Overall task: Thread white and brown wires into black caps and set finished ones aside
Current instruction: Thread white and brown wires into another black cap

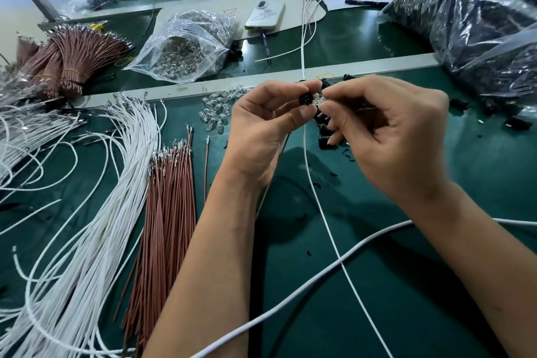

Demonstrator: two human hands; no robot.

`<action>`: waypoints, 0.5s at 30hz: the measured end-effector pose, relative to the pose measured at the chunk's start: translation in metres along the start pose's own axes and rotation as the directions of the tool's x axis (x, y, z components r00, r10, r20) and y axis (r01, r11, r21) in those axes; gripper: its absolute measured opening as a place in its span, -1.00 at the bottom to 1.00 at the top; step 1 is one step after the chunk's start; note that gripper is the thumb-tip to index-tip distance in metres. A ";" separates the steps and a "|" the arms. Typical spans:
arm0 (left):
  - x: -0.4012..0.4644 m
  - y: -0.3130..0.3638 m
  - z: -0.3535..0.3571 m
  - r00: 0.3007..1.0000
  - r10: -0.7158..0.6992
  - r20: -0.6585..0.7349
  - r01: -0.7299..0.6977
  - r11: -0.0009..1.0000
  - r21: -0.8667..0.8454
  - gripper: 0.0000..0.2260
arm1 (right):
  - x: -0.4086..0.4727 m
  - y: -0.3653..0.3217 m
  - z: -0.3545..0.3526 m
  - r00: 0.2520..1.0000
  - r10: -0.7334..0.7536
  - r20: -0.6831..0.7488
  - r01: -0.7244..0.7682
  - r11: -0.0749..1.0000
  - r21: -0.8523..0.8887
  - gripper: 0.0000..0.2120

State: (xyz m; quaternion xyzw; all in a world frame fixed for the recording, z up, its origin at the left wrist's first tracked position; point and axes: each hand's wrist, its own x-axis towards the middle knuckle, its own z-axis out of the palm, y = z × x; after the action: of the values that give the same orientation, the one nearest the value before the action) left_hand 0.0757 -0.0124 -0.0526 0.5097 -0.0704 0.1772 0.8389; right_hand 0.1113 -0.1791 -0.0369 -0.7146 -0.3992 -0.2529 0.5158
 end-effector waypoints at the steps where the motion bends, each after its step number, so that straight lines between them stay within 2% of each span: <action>1: 0.000 0.000 0.000 1.000 0.001 -0.004 -0.001 1.000 0.007 -0.68 | 0.000 0.000 0.000 1.000 -0.010 0.000 0.010 1.000 -0.018 -0.87; 15: -0.001 0.000 0.004 1.000 0.010 -0.008 -0.009 0.995 0.099 -0.73 | 0.000 -0.008 -0.001 0.998 -0.062 0.028 0.065 0.991 -0.120 -0.90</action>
State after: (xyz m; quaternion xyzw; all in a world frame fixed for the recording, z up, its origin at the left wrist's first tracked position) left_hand 0.0753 -0.0161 -0.0514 0.5497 -0.0603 0.1869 0.8120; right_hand 0.1049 -0.1784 -0.0325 -0.7345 -0.4121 -0.2842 0.4582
